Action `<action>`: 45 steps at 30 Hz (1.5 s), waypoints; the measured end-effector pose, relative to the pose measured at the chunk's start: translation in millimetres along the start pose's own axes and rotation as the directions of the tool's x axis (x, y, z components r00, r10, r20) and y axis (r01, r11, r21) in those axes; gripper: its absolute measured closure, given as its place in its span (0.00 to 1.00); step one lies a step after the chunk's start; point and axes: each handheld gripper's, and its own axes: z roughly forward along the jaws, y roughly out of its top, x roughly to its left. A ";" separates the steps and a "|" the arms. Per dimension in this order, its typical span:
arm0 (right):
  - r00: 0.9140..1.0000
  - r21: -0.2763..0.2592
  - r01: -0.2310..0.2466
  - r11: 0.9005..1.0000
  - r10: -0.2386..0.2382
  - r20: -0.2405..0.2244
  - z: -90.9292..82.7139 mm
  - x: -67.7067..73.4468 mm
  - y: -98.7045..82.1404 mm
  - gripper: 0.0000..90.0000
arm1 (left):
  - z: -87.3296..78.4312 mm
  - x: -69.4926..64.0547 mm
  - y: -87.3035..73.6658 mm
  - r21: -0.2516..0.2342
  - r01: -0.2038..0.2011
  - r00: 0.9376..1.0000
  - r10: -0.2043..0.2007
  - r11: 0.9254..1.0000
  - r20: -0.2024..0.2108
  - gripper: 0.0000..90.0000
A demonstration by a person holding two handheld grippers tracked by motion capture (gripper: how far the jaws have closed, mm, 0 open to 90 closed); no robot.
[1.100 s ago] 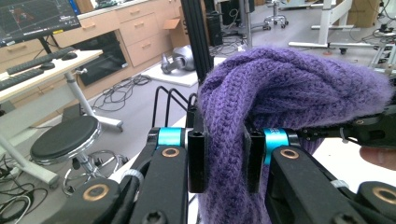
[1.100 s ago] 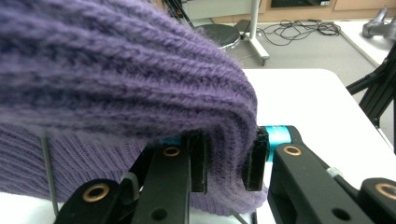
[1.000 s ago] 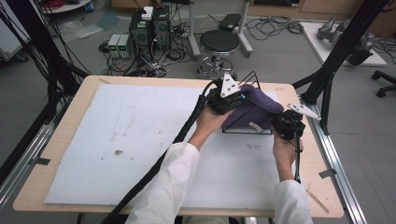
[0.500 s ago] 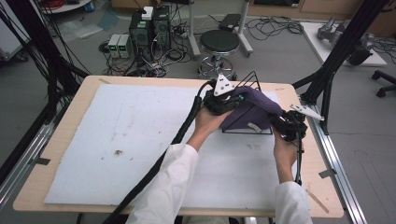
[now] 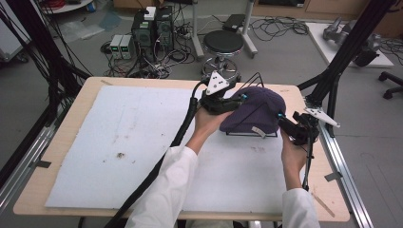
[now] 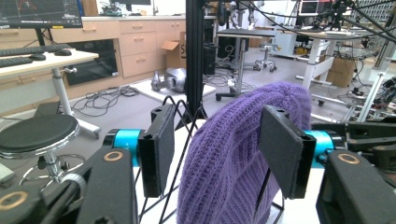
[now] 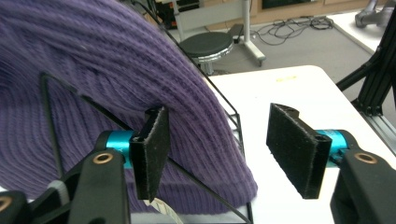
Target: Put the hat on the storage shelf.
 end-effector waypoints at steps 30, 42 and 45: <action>0.995 -0.317 0.025 0.948 -0.054 -0.084 -33.7 31.0 9.2 0.14 | -92.0 50.9 -17.4 -0.207 0.094 0.983 -0.124 0.974 -0.136 0.35; 0.993 -0.350 0.019 0.936 -0.059 -0.104 -39.2 34.1 4.7 0.13 | -156.2 74.0 -18.8 -0.295 0.043 0.966 -0.115 0.955 -0.230 0.35; 0.995 -0.360 0.035 0.932 -0.067 -0.078 -40.8 32.7 -3.0 0.13 | -171.0 77.1 -19.3 -0.311 0.037 0.961 -0.119 0.950 -0.250 0.35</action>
